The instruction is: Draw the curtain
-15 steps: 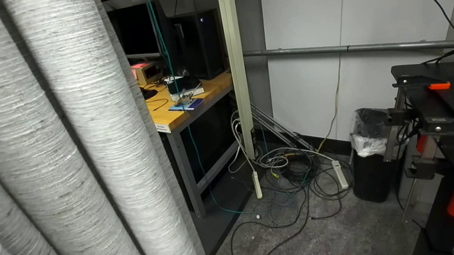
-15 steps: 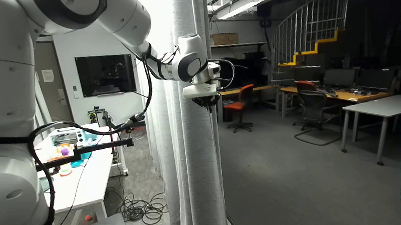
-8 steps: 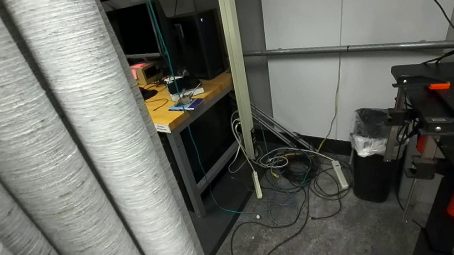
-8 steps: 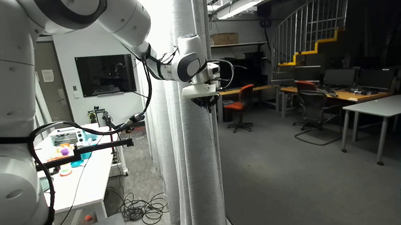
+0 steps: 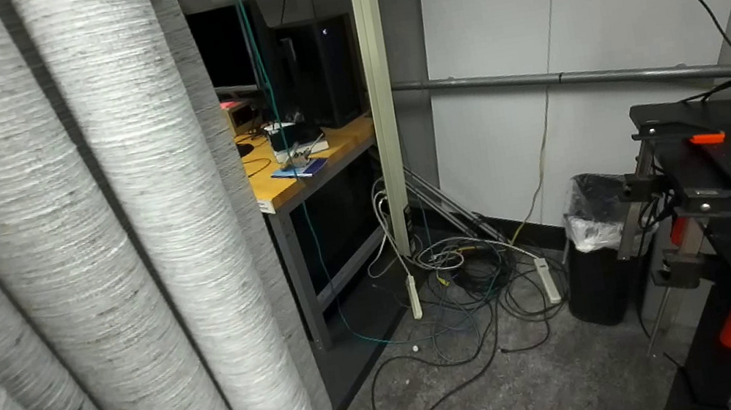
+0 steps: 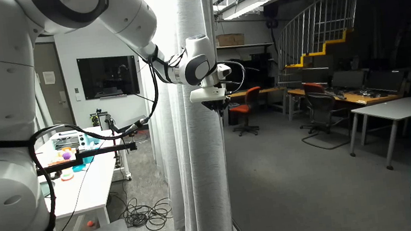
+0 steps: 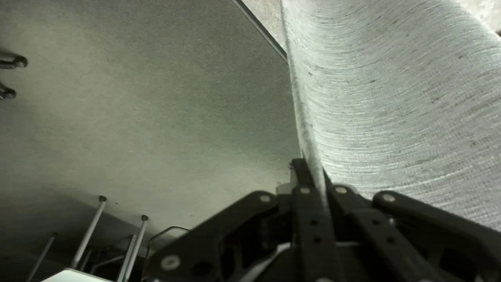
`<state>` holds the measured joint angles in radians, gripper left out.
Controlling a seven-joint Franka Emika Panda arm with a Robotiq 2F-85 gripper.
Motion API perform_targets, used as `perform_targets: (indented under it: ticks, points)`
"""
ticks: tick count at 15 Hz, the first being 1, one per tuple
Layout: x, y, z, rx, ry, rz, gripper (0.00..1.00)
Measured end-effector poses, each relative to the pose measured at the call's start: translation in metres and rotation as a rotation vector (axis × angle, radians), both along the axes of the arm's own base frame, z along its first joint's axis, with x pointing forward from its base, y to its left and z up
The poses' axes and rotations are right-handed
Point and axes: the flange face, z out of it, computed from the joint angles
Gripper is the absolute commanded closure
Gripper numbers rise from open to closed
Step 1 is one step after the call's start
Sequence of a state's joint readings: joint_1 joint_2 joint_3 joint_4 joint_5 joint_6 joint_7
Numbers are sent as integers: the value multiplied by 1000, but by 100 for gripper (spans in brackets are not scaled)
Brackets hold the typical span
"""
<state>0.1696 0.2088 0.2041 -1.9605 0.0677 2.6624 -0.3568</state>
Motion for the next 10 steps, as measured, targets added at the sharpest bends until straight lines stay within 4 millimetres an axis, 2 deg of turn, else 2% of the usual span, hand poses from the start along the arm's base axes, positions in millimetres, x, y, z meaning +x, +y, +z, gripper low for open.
perform_targets:
  ticks: [5, 10]
  points:
    - [-7, -50, -2, 26, -29, -144, 99]
    - [-33, -117, 2, 45, -69, -345, 99]
